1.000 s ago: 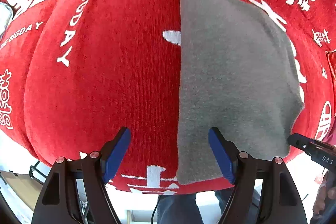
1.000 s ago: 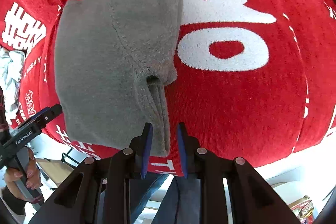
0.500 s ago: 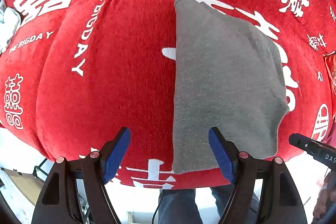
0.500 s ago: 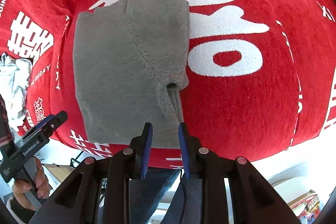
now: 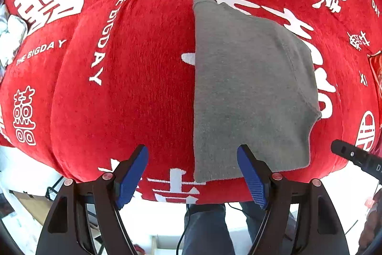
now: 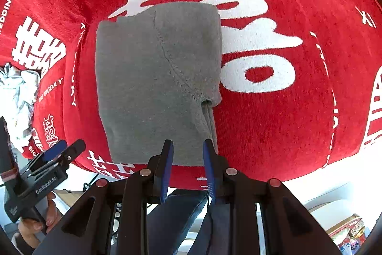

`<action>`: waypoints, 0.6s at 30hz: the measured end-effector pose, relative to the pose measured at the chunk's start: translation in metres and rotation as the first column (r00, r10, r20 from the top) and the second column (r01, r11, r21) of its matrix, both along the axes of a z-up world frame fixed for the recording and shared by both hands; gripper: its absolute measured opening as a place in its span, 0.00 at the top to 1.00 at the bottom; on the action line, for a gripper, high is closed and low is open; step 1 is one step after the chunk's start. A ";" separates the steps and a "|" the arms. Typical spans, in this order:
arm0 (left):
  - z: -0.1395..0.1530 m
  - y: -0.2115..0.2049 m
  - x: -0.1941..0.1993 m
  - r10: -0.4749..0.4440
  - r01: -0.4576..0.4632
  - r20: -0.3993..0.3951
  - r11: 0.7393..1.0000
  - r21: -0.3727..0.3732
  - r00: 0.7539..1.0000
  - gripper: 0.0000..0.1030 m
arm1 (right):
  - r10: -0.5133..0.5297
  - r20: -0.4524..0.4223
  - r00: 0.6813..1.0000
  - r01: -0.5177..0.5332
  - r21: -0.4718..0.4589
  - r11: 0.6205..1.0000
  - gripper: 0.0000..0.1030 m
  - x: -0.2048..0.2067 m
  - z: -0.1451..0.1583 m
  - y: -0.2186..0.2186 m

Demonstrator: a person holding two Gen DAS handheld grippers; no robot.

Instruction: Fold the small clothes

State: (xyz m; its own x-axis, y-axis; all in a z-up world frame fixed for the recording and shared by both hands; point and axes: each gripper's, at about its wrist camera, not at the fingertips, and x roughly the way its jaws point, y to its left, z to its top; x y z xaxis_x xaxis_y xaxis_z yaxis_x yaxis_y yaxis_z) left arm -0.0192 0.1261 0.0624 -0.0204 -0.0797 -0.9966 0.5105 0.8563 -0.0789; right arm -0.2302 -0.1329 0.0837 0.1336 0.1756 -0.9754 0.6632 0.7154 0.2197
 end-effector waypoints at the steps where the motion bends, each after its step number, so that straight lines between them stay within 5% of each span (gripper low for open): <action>1: 0.002 -0.001 0.000 -0.003 0.003 -0.002 1.000 0.000 1.000 0.25 | 0.001 0.000 1.000 -0.001 -0.003 1.000 0.68 0.002 0.001 0.000; 6: 0.008 -0.005 -0.001 -0.004 0.004 -0.008 1.000 0.002 1.000 0.24 | 0.008 0.009 1.000 -0.008 -0.006 1.000 0.64 0.007 0.007 0.000; 8: 0.011 -0.005 0.000 0.002 -0.002 0.005 1.000 0.006 1.000 0.01 | 0.010 0.014 1.000 -0.010 -0.005 1.000 0.63 0.008 0.011 0.000; 11: 0.018 -0.006 0.002 0.008 -0.008 0.022 1.000 -0.005 1.000 0.00 | 0.019 0.015 1.000 -0.019 -0.014 1.000 0.52 0.009 0.016 0.000; 18: 0.026 -0.008 0.007 -0.001 -0.002 0.059 0.999 0.046 0.998 0.00 | 0.022 0.019 1.000 -0.021 -0.041 0.999 0.47 0.013 0.028 -0.001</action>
